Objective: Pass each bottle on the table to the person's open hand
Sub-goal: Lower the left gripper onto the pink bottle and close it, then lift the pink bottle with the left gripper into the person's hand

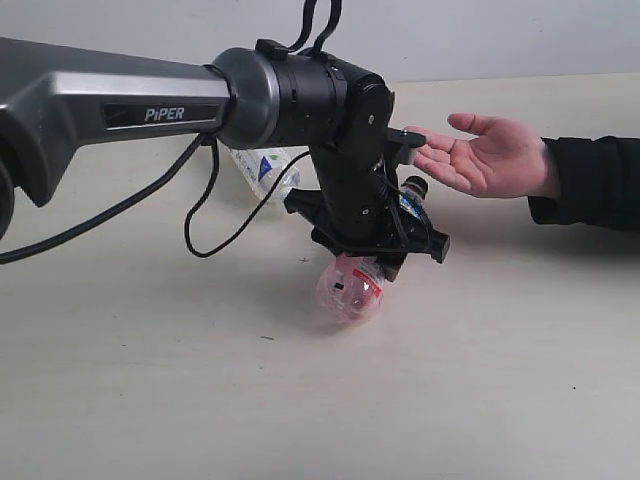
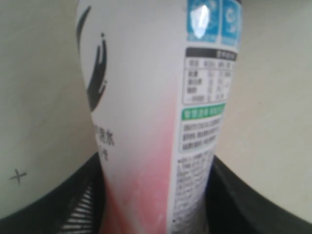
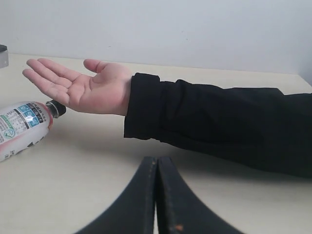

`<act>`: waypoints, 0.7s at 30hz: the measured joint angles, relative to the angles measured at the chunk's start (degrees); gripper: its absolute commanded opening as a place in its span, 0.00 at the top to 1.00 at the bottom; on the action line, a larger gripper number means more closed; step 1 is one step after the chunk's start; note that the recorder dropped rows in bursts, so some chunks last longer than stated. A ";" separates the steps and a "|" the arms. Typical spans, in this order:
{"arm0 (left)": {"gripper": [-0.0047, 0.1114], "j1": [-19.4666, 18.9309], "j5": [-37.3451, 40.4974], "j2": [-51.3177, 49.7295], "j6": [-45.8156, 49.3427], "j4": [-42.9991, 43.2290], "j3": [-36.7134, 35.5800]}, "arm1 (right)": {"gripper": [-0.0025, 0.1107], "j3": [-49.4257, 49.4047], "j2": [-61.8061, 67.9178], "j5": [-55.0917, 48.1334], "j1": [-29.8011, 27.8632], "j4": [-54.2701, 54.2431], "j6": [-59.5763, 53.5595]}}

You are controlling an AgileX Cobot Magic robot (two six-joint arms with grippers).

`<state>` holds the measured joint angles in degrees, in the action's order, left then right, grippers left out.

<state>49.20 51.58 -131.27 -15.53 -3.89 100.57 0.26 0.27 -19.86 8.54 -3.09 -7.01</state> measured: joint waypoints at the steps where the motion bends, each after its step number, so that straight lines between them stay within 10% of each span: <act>1: 0.82 -0.24 0.31 0.00 -0.25 0.00 0.00 | 0.98 0.00 0.00 0.00 0.00 0.00 0.00; 21: 0.92 -3.29 6.44 7.03 -1.47 3.89 0.19 | 0.98 0.00 0.00 0.00 0.00 0.00 0.00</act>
<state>45.91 58.02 -124.24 -16.99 0.00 100.76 0.26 0.27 -19.86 8.54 -3.09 -7.01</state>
